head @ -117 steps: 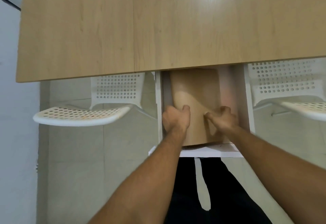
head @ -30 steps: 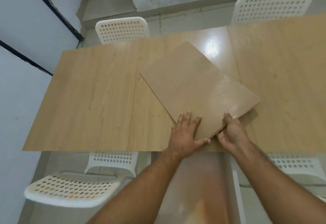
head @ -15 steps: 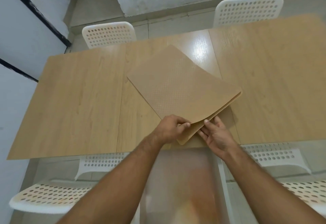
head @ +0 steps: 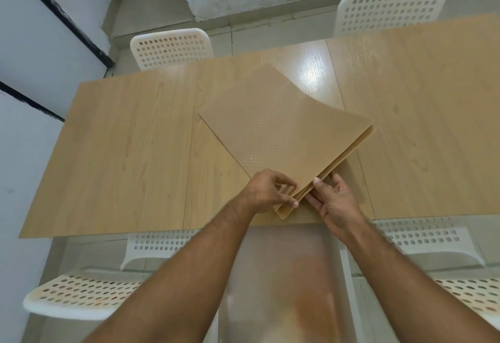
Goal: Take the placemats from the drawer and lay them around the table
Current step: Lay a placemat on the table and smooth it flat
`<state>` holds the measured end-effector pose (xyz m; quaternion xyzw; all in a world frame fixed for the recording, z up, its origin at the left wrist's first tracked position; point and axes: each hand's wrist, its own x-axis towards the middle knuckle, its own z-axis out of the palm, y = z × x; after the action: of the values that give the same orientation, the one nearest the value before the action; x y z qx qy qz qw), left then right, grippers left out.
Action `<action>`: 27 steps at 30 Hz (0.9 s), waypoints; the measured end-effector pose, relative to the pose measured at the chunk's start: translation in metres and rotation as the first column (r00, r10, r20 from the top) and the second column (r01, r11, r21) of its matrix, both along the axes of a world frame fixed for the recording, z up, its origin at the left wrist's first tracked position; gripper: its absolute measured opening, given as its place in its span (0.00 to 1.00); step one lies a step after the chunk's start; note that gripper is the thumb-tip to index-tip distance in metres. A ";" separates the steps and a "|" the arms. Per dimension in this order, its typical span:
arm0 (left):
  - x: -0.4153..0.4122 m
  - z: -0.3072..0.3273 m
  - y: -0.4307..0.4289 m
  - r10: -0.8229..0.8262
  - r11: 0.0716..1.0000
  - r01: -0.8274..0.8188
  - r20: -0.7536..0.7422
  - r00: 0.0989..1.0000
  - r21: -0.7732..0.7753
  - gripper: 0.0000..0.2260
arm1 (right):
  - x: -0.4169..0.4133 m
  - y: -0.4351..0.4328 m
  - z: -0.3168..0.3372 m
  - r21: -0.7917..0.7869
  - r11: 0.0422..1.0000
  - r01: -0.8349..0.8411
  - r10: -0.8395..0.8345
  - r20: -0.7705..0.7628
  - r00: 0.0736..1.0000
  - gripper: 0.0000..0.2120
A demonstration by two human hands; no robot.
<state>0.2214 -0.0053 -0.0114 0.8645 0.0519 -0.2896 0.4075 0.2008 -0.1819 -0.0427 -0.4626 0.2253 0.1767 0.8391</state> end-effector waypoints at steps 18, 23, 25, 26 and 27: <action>-0.022 0.005 -0.023 0.092 0.990 -0.136 0.515 0.852 0.048 0.04 | -0.003 0.001 0.020 -0.478 0.873 0.094 -0.197 -0.170 0.966 0.24; -0.060 0.013 -0.048 -0.276 0.961 0.202 0.648 0.710 0.187 0.09 | 0.000 -0.014 0.068 -0.039 0.996 0.080 -0.085 -0.152 0.985 0.18; -0.067 0.023 -0.055 -0.318 0.947 0.267 0.617 0.720 0.177 0.12 | -0.003 -0.019 0.071 -0.235 0.968 0.091 -0.139 -0.195 0.971 0.05; -0.067 0.030 -0.056 -0.319 0.946 0.293 0.574 0.755 0.140 0.14 | -0.005 -0.023 0.066 -0.339 0.936 0.099 -0.178 -0.209 0.962 0.06; -0.065 0.034 -0.055 -0.297 0.951 0.296 0.510 0.807 0.086 0.17 | -0.008 -0.028 0.065 -0.378 0.921 0.096 -0.192 -0.226 0.955 0.07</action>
<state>0.1562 -0.0601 0.0229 0.9081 -0.1945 -0.1065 0.3552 0.1928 -0.2099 0.0220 -0.5646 0.3953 0.1283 0.7131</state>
